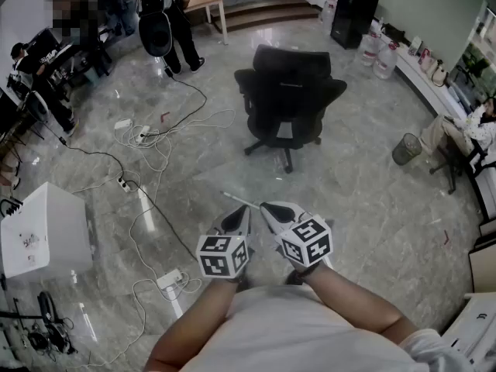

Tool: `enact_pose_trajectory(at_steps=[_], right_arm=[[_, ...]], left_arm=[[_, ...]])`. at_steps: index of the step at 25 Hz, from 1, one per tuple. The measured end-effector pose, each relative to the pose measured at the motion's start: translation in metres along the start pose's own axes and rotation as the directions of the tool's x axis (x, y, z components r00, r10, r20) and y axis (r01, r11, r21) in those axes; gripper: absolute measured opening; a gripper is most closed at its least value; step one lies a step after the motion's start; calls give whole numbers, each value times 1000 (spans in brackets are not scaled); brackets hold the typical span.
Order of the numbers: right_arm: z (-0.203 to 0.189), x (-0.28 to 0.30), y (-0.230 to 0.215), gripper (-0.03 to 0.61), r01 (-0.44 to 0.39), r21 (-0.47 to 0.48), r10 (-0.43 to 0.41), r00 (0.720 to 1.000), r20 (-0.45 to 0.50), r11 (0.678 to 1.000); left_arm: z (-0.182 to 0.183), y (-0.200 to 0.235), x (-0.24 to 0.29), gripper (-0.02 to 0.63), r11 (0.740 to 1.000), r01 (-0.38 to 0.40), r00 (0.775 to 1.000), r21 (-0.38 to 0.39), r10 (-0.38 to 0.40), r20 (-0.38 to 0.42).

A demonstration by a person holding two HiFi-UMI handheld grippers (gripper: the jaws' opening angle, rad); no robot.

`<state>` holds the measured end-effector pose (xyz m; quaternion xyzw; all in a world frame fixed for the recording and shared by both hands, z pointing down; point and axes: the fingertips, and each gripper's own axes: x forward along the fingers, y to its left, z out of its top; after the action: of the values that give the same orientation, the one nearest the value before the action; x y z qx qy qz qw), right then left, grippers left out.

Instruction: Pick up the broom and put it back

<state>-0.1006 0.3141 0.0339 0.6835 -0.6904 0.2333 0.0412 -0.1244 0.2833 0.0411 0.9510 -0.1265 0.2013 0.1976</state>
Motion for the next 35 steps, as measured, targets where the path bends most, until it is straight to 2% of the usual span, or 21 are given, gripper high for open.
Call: enact_pose_trajectory(at_steps=[6, 11, 22, 29, 35], right_arm=[[0, -1, 7, 2, 13, 10, -13, 1000, 6, 1000], [15, 5, 10, 3, 51, 31, -53, 997, 64, 998], [21, 47, 51, 3, 124, 44, -127, 988, 82, 991], [14, 70, 39, 3, 117, 44, -119, 992, 47, 992], [22, 114, -8, 3, 46, 55, -46, 999, 1, 997]], left_arm=[[1, 4, -7, 6, 1000, 8, 1000, 6, -8, 2], [12, 28, -14, 6, 1000, 14, 1000, 14, -14, 2], [15, 79, -39, 6, 995, 96, 995, 36, -96, -19], [8, 110, -29, 6, 998, 67, 997, 1, -67, -29], [21, 143, 12, 6, 999, -16, 999, -34, 15, -46]])
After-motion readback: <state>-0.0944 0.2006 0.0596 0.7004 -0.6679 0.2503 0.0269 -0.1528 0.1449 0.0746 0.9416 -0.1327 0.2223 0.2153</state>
